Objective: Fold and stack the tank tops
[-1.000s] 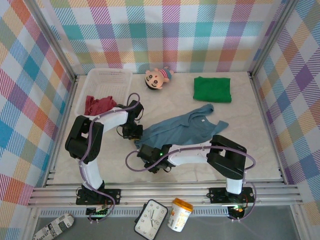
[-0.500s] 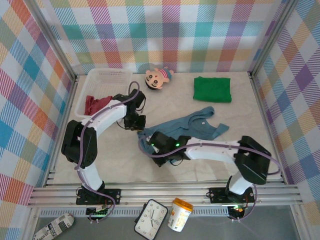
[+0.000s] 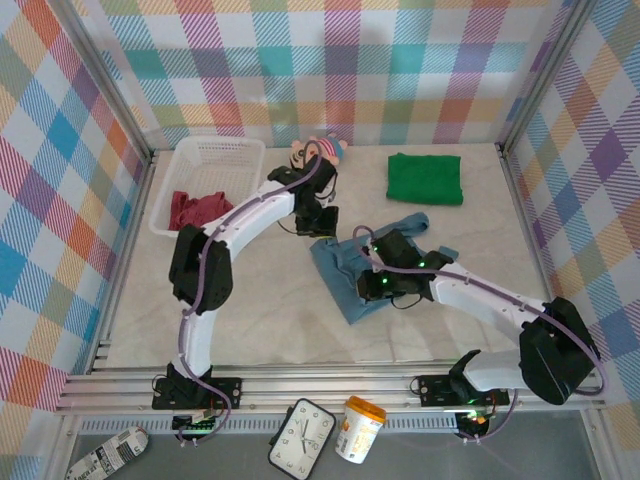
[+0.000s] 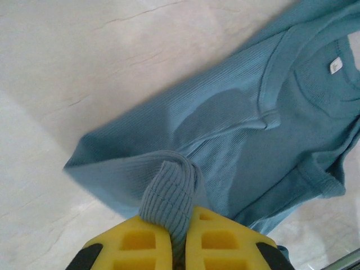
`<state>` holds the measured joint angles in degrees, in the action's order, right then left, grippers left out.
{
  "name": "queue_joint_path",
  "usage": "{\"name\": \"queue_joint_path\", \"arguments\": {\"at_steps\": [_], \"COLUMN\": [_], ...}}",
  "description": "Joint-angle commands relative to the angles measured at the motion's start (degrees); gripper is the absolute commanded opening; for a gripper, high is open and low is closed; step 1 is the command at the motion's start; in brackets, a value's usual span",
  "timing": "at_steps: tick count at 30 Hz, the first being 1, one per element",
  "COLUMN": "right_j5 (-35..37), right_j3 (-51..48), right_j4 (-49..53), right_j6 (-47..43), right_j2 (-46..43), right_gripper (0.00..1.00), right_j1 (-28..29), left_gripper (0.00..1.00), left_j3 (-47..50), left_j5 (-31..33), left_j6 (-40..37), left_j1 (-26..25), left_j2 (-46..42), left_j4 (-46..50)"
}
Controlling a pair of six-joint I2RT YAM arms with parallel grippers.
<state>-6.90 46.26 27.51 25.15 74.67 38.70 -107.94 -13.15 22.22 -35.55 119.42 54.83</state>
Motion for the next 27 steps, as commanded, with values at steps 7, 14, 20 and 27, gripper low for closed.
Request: {"name": "queue_joint_path", "arguments": {"at_steps": [7, 14, 20, 27], "right_j5": [-5.55, -6.39, -5.75, -1.45], "right_j3": [-2.41, -4.16, -4.35, -3.28], "right_j4": [3.21, 1.97, 1.72, 3.36], "right_j6": [-4.48, -5.45, -6.74, -4.55], "right_j2": [-1.21, -0.63, 1.06, 3.96], "right_gripper": [0.14, 0.17, 0.21, 0.35], "right_j1": [-10.63, -15.89, -19.72, -24.06], "left_gripper": [0.06, 0.11, 0.25, 0.47], "left_j3": [-11.02, -15.00, -16.79, -20.58], "left_j5": [-4.74, -6.57, -8.23, -6.72], "left_j6": [2.53, 2.05, 2.05, 1.20], "left_j1": [-1.93, -2.77, -2.76, -2.85], "left_j2": [10.65, 15.04, 17.53, 17.61], "left_j4": [-3.47, -5.39, -9.74, -11.85]}}
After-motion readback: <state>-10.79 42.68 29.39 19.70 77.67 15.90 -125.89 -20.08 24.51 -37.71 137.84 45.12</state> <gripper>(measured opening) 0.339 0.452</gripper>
